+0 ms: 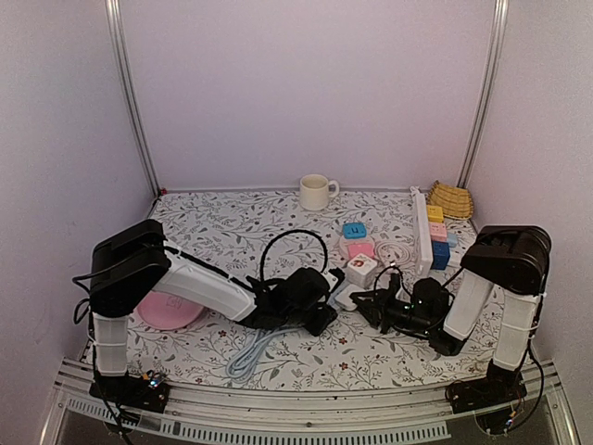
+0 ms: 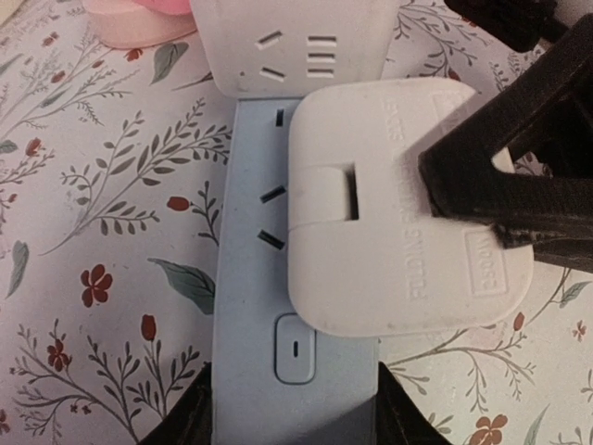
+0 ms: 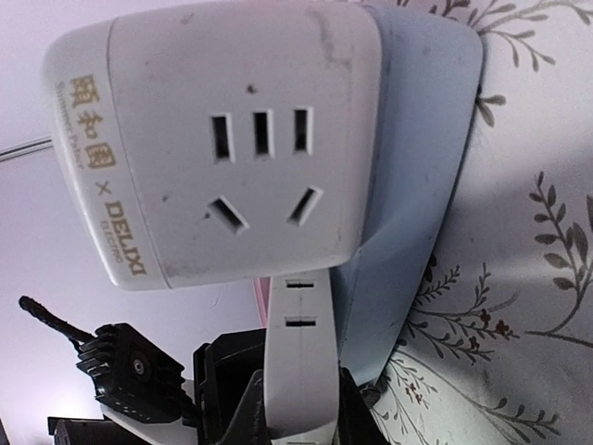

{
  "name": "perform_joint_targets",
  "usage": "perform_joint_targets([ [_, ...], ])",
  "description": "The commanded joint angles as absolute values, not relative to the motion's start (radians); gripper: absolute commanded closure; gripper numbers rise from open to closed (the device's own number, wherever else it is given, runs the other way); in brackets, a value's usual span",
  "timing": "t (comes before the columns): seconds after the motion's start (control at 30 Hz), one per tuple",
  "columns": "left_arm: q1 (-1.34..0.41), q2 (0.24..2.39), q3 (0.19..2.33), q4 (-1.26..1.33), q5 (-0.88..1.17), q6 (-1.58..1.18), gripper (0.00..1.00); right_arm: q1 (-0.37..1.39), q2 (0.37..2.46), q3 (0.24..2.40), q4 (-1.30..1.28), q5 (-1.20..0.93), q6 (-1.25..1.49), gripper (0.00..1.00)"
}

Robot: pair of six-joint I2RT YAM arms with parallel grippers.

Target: Pull the plug off the socket

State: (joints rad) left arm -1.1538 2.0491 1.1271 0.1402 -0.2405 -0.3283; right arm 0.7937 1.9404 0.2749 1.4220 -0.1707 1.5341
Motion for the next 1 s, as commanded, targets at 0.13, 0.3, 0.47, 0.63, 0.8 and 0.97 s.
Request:
perform_joint_targets([
  [0.13,-1.172,2.061,1.121,0.211,-0.252,-0.354,1.0,0.8,2.023,0.271,1.758,-0.202,1.578,0.96],
  [0.3,-1.172,2.065,1.108,0.219,-0.25,-0.359,1.0,0.799,2.014,0.274,1.829,-0.203,1.562,0.97],
  [0.47,-1.173,2.066,1.102,0.221,-0.25,-0.364,1.0,0.8,1.957,0.285,1.814,-0.215,1.524,0.97],
  [0.63,-1.178,2.072,1.1,0.22,-0.251,-0.364,1.0,0.8,1.886,0.294,1.769,-0.226,1.481,0.97],
  [0.8,-1.179,2.08,1.101,0.215,-0.253,-0.364,1.0,0.799,1.835,0.319,1.718,-0.251,1.446,0.97],
  [0.97,-1.18,2.08,1.1,0.21,-0.248,-0.367,1.0,0.8,1.825,0.342,1.714,-0.275,1.441,0.97],
])
